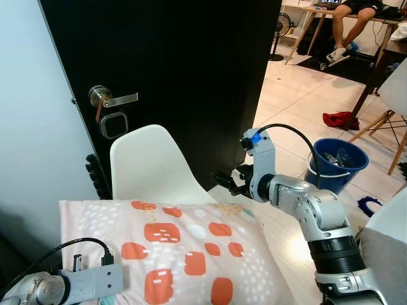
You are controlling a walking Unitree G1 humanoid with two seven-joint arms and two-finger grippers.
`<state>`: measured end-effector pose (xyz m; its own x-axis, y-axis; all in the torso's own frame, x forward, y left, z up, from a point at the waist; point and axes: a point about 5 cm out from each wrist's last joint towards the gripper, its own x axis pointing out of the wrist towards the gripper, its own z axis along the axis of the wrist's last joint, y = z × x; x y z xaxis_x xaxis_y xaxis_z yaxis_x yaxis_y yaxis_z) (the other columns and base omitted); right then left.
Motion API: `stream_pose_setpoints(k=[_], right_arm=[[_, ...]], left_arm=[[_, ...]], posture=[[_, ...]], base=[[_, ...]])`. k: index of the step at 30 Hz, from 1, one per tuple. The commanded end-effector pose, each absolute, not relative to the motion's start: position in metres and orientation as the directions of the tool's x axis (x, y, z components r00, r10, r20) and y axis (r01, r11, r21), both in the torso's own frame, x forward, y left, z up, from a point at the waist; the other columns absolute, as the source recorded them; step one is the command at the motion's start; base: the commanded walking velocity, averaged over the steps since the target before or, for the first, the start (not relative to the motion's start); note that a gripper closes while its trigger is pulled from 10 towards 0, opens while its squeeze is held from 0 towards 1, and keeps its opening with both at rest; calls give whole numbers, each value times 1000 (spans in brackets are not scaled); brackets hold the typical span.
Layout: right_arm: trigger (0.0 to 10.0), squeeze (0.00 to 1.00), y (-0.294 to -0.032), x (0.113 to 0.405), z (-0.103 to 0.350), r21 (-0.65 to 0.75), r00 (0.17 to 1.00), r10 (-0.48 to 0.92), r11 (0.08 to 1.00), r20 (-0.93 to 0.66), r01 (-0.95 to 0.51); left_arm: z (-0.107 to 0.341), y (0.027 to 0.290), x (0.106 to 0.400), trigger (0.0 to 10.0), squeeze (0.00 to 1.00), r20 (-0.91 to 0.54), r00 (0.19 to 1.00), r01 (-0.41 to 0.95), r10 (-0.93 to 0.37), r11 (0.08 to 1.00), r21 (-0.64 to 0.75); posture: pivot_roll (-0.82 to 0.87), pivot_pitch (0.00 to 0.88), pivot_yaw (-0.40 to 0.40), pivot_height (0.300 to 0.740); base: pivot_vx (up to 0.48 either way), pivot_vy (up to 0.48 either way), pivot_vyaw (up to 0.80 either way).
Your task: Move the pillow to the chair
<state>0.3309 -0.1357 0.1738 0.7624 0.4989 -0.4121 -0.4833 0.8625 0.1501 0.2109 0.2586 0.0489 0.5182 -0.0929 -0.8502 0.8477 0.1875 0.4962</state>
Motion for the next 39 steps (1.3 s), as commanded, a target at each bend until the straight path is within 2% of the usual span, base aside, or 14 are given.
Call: stream_pose_setpoints(k=[1, 4, 7, 8, 11, 13, 15, 17, 19, 22, 26, 30, 34, 39], right_arm=[[10000, 0, -134, 327, 170, 155, 732, 512, 851, -449, -501], [10000, 0, -136, 316, 158, 126, 653, 522, 823, -548, -553], [10000, 0, -138, 313, 155, 110, 630, 514, 817, -582, -565], [10000, 0, -143, 311, 153, 35, 624, 489, 803, -610, -595], [10000, 0, -145, 311, 154, 11, 625, 485, 795, -612, -607], [10000, 0, -143, 307, 156, -73, 613, 499, 736, -613, -672], [10000, 0, -143, 307, 156, -73, 613, 499, 736, -613, -672], [10000, 0, -140, 302, 155, -119, 589, 514, 682, -623, -721], [10000, 0, -134, 290, 148, -174, 515, 530, 563, -674, -808], [10000, 0, -126, 280, 142, -185, 443, 531, 469, -722, -864], [10000, 0, -121, 280, 139, -218, 427, 504, 422, -751, -880], [10000, 0, -118, 285, 139, -233, 443, 497, 427, -746, -874], [10000, 0, -98, 309, 141, -241, 515, 535, 499, -670, -832], [10000, 0, -87, 310, 136, -257, 495, 557, 452, -666, -854]], left_arm=[[49, 267, 216, 0, 0, -826, 563, 810, -23, 215, 546], [49, 270, 220, 0, 0, -803, 596, 769, 1, 288, 571], [49, 269, 222, 0, 0, -793, 610, 749, -2, 329, 575], [51, 262, 230, 0, 0, -752, 659, 677, -27, 457, 577], [53, 259, 233, 0, 0, -729, 683, 638, -39, 518, 569], [56, 253, 242, 0, 0, -670, 740, 532, -51, 655, 537], [56, 253, 242, 0, 0, -670, 740, 532, -51, 655, 537], [57, 250, 247, 0, 0, -641, 766, 475, -51, 717, 510], [58, 248, 253, 0, 0, -599, 800, 402, -42, 779, 482], [57, 248, 254, 0, 0, -592, 806, 387, -34, 786, 482], [56, 246, 254, 0, 0, -590, 807, 386, -32, 784, 486], [56, 244, 254, 0, 0, -585, 810, 386, -35, 784, 487], [72, 235, 261, 0, 0, -502, 863, 343, -66, 805, 484], [84, 229, 266, 0, 0, -448, 890, 312, -82, 826, 469]], posture=[[2, 0, -1, 655], [5, 0, -4, 645], [2, 0, -4, 640], [2, 0, -3, 630], [-1, 0, -3, 625], [-4, 1, -4, 615], [-4, 1, -4, 615], [-6, 2, -3, 610], [-8, 2, -4, 600], [-7, 3, -6, 590], [-3, 4, -8, 580], [-3, 4, -8, 575], [6, 5, -19, 555], [15, 5, -25, 535]], base=[[0, 0, 0], [0, 0, 0], [0, 0, 0], [0, 0, 0], [0, 0, 0], [0, 0, 0], [0, 0, 0], [0, 0, 0], [0, 0, 0], [0, 0, 0], [0, 0, 0], [0, 0, 0], [0, 0, 0], [0, 0, 0]])
